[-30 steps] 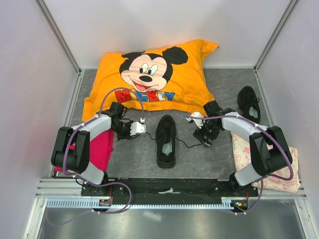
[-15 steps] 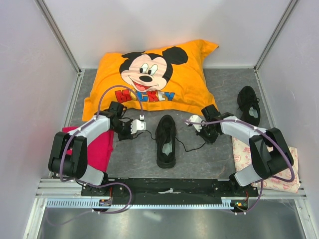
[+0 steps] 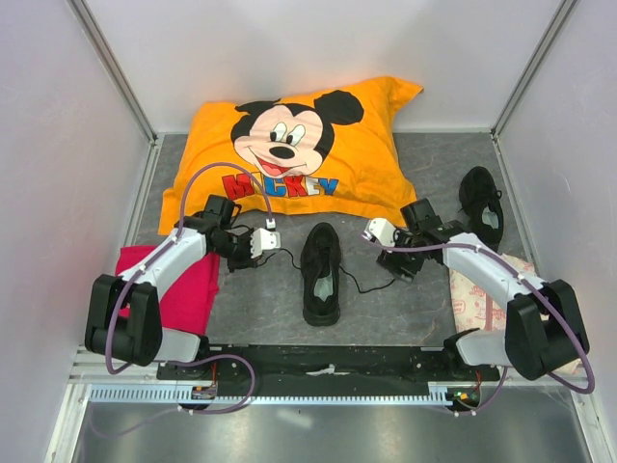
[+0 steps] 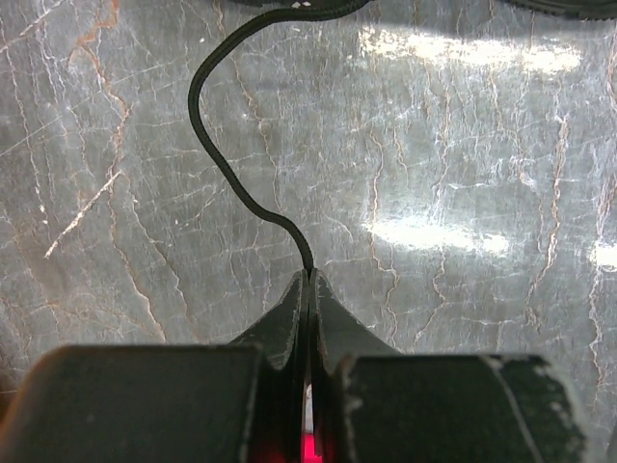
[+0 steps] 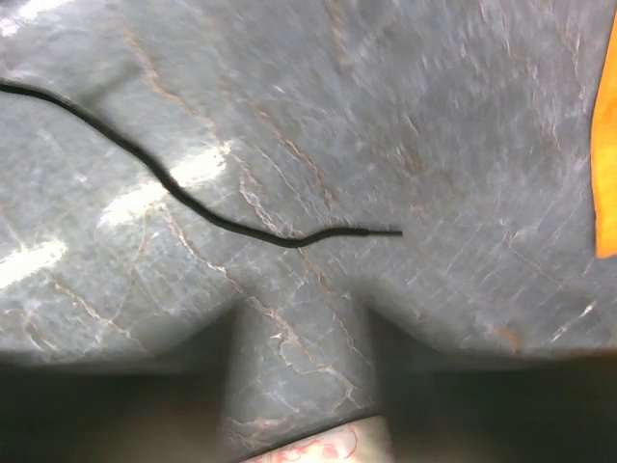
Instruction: Tie the shoes
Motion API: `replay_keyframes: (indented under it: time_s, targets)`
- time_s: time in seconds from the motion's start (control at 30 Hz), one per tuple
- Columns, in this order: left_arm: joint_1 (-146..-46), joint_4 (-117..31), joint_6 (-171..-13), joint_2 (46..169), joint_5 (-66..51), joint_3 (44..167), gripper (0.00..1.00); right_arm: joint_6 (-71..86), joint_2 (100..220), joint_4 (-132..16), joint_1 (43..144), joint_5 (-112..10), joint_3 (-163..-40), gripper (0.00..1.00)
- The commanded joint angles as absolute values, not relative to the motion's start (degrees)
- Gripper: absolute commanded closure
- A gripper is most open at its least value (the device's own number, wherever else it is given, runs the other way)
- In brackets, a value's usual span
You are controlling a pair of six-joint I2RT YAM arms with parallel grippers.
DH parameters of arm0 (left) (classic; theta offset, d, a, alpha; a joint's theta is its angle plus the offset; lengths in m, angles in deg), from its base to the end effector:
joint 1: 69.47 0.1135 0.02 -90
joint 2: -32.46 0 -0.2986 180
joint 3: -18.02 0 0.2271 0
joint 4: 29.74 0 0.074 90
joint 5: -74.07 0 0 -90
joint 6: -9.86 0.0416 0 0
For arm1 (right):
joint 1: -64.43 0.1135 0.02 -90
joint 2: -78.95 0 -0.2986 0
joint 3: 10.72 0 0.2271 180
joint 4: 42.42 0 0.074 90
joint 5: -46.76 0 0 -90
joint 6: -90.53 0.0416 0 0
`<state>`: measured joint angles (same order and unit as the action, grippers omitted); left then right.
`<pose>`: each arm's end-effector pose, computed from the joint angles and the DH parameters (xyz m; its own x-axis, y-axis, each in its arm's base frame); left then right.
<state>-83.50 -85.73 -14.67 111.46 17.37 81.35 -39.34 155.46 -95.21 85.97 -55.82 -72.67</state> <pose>0.2039 -0.0745 0.2420 -0.0455 0.7951 -0.6047 0.9915 0.1099 0.0699 0.1960 0.0871 0.2410 -0.3791 -0.8223 -0.4244 -0.8852 0.4559 -0.0926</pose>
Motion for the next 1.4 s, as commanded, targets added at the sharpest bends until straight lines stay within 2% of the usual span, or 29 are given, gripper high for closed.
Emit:
replay_keyframes:
  time_s: [0.0, 0.2, 0.3, 0.4, 0.43, 0.5, 0.53, 0.57, 0.6, 0.87, 1.03, 1.2, 1.37]
  targets:
    - [-83.71, -86.54, -17.38, 110.24, 19.84, 82.73, 0.98, -47.54, 154.96, -96.41, 87.71, -62.31, -71.66, 0.12]
    - [-83.71, -86.46, -19.49, 110.25, 20.45, 84.49, 0.98, -50.26, 161.37, -93.07, 89.13, -60.65, -71.48, 0.13]
    - [-83.71, -86.54, -21.07, 109.72, 21.16, 85.55, 0.98, -51.93, 164.28, -91.93, 89.22, -59.42, -70.78, 0.19]
    - [-83.71, -86.37, -22.92, 108.49, 22.12, 86.51, 0.98, -52.29, 165.69, -90.61, 89.39, -56.87, -68.76, 0.32]
    - [-83.71, -86.46, -23.62, 108.14, 22.39, 86.78, 0.98, -51.94, 165.78, -89.21, 89.31, -55.82, -67.63, 0.42]
    - [-83.71, -86.37, -25.38, 106.65, 23.53, 87.74, 0.99, -51.24, 165.52, -88.06, 89.31, -53.44, -66.48, 0.53]
    - [-83.71, -86.46, -25.91, 105.95, 23.88, 88.10, 0.98, -50.54, 165.08, -87.62, 89.31, -52.92, -65.95, 0.75]
    - [-83.71, -86.46, -26.44, 105.33, 24.23, 88.45, 0.99, -49.57, 164.91, -87.44, 89.39, -52.48, -66.03, 0.91]
    - [-83.71, -86.37, -27.14, 103.67, 24.67, 88.89, 0.98, -48.26, 164.21, -87.62, 89.31, -51.77, -66.55, 1.00]
    - [-83.71, -86.19, -25.31, 91.54, 24.85, 87.49, 0.98, -36.21, 159.89, -89.20, 84.74, -54.58, -85.61, 1.00]
    - [-83.71, -86.28, -21.87, 82.58, 26.61, 86.78, 0.98, -33.75, 161.03, -88.50, 85.17, -62.47, -98.44, 1.00]
    - [-84.06, -91.88, -18.45, 76.07, 34.33, 87.66, 0.98, -33.48, 162.88, -83.42, 90.00, -66.44, -102.32, 1.00]
    - [-85.82, -98.05, -19.85, 72.90, 36.71, 90.55, 0.98, -32.34, 167.88, -80.59, 98.42, -69.25, -106.01, 1.00]
